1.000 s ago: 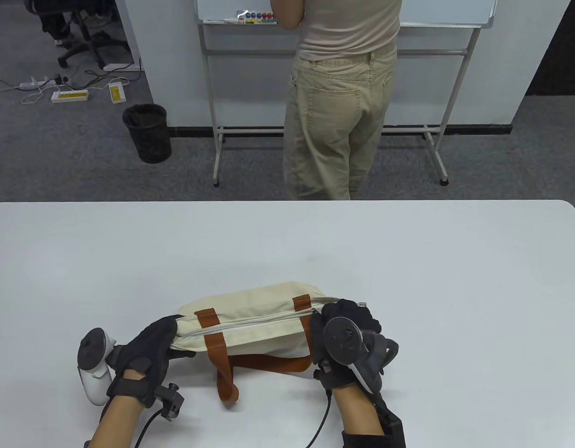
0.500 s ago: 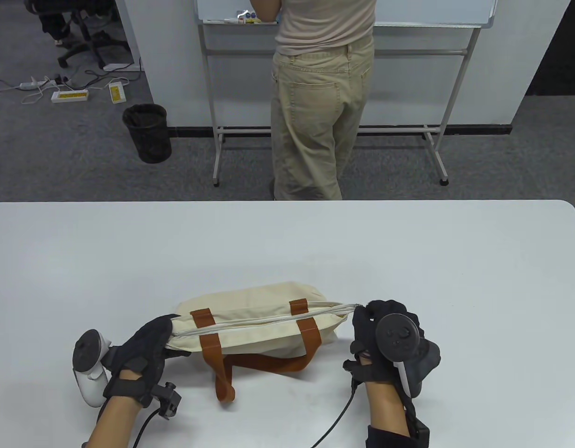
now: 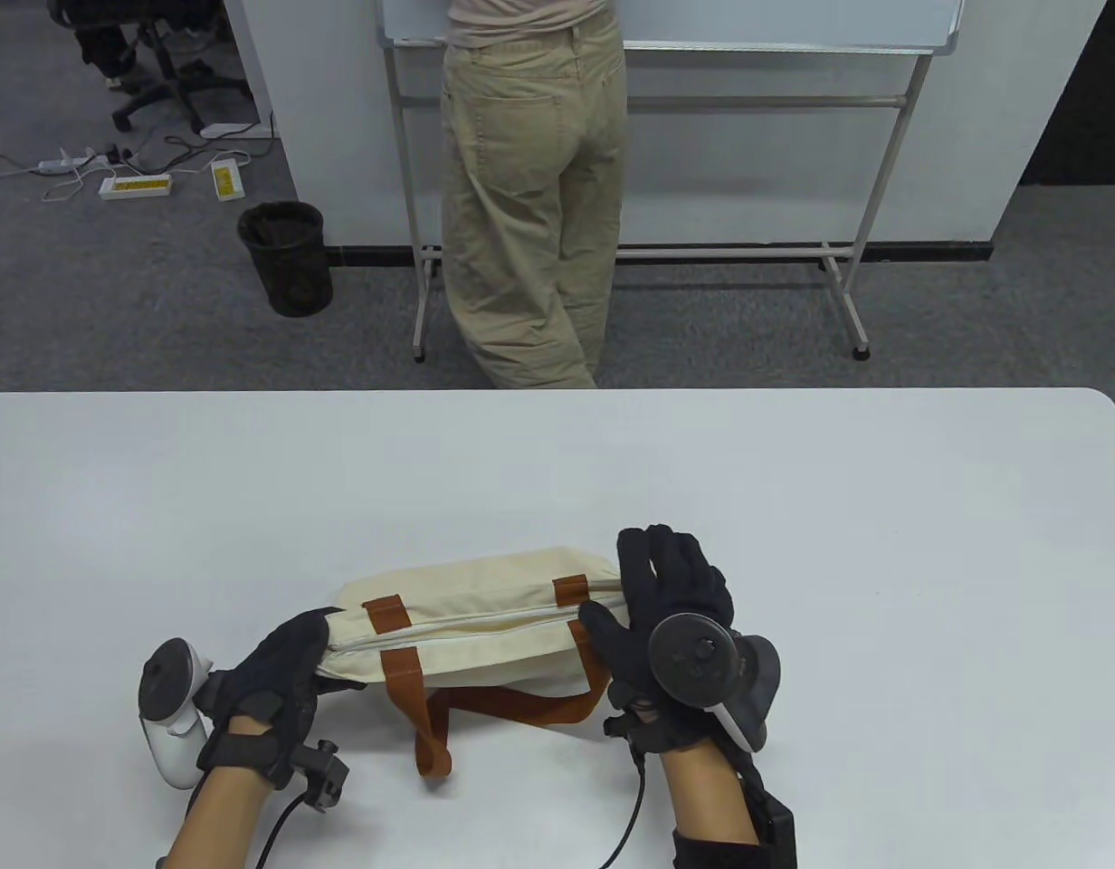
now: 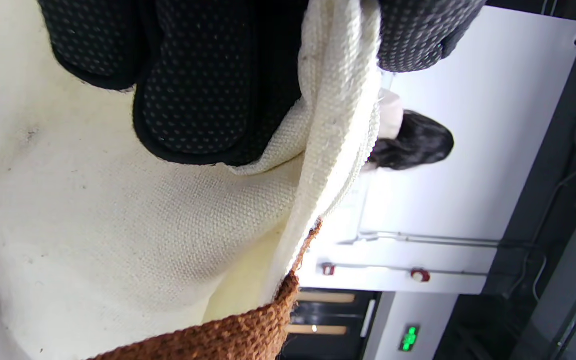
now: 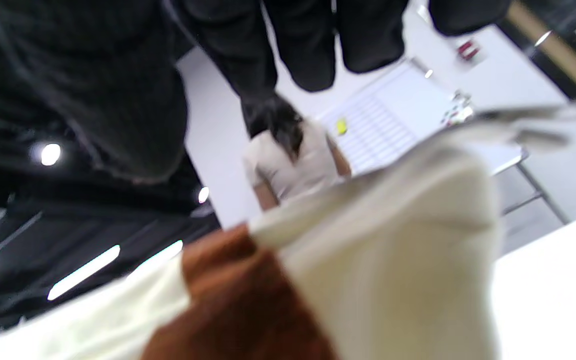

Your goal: Unzip the canvas bag

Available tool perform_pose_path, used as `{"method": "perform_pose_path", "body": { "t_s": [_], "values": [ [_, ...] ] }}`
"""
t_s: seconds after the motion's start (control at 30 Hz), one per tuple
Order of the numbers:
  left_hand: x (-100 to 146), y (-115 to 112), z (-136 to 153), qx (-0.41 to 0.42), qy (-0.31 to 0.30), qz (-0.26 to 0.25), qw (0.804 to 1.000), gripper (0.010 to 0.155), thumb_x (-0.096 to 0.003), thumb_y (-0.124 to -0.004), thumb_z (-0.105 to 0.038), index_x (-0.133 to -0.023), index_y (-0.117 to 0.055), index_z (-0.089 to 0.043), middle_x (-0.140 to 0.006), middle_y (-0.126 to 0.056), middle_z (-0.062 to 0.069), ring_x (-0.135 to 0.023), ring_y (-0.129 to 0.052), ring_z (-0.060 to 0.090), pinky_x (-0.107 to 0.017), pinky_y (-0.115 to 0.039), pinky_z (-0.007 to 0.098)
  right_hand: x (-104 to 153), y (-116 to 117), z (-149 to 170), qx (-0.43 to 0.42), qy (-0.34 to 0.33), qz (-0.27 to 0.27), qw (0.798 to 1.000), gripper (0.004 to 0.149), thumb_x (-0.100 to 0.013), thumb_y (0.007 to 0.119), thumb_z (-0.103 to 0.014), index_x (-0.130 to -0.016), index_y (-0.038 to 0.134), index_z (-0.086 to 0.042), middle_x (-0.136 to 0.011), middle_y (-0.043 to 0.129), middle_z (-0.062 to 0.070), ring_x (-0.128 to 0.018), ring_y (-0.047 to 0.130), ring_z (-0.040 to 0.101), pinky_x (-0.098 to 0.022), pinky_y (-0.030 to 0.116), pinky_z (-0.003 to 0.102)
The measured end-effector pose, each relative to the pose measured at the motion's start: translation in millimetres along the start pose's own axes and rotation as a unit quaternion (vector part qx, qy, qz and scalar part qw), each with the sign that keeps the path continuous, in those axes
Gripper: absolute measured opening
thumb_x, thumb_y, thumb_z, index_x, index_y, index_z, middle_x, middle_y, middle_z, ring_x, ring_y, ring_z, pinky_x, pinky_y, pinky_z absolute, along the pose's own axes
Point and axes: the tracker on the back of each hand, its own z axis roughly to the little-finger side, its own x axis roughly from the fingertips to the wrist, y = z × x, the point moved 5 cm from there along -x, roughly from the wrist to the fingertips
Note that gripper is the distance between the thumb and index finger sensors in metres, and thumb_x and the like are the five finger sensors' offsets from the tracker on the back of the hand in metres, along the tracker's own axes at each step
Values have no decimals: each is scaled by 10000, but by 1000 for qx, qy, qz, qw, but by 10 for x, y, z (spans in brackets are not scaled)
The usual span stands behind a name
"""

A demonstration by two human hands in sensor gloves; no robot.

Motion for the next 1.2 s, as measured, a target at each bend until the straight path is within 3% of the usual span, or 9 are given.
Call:
{"method": "perform_pose_path", "body": {
  "t_s": [0.23, 0.3, 0.43, 0.57, 0.8, 1.07, 1.2],
  "values": [
    [-5, 0, -8, -17, -3, 3, 1000, 461, -499, -706, -480, -812, -845, -171, -614, -997, 111, -443, -1009, 230, -494, -770, 489, -97, 325, -120, 39, -12, -107, 993, 849, -383, 956, -358, -1065, 503, -137, -1091, 536, 181, -1025, 573, 471, -679, 393, 726],
    [-12, 4, -1, -20, -2, 3, 1000, 460, -500, -706, -480, -812, -845, -172, -614, -996, 111, -442, -1008, 231, -495, -768, 490, -97, 405, -136, 77, -10, -127, 989, 797, -376, 957, -346, -1040, 578, -123, -1013, 679, 176, -899, 742, 445, -639, 493, 700],
    [-10, -8, -11, -35, -4, 2, 999, 459, -495, -711, -473, -811, -848, -170, -615, -995, 119, -444, -1006, 240, -495, -763, 496, -104, 511, -178, 107, -10, -131, 986, 639, -373, 960, -307, -943, 756, -104, -759, 861, 158, -596, 878, 375, -524, 630, 611],
    [20, 32, -92, -92, -20, -26, 995, 458, -478, -726, -465, -815, -848, -179, -644, -986, 127, -470, -996, 261, -507, -746, 511, -116, 509, -153, 88, 29, -98, 991, 482, -370, 959, -301, -806, 887, -108, -642, 909, 150, -458, 908, 342, -423, 698, 573],
    [64, 70, -246, -203, -56, -50, 976, 454, -463, -743, -456, -826, -847, -203, -720, -974, 115, -539, -981, 290, -539, -717, 531, -73, 390, 7, -53, 141, -4, 989, 458, -384, 943, -284, -801, 871, -109, -681, 881, 155, -503, 888, 368, -430, 682, 576],
    [45, 74, -207, -280, -54, -66, 956, 451, -457, -758, -436, -837, -845, -209, -783, -964, 107, -603, -966, 319, -556, -695, 550, -1, 399, 36, -182, 140, 81, 970, 467, -411, 890, -292, -835, 790, -124, -743, 811, 141, -566, 845, 355, -455, 658, 560],
    [30, 55, -183, -329, -49, -81, 940, 448, -453, -768, -424, -843, -846, -216, -808, -955, 100, -629, -955, 332, -563, -685, 556, 11, 440, 23, -194, 81, 111, 971, 472, -420, 862, -295, -850, 748, -139, -769, 776, 133, -600, 818, 352, -470, 643, 554]
  ]
}}
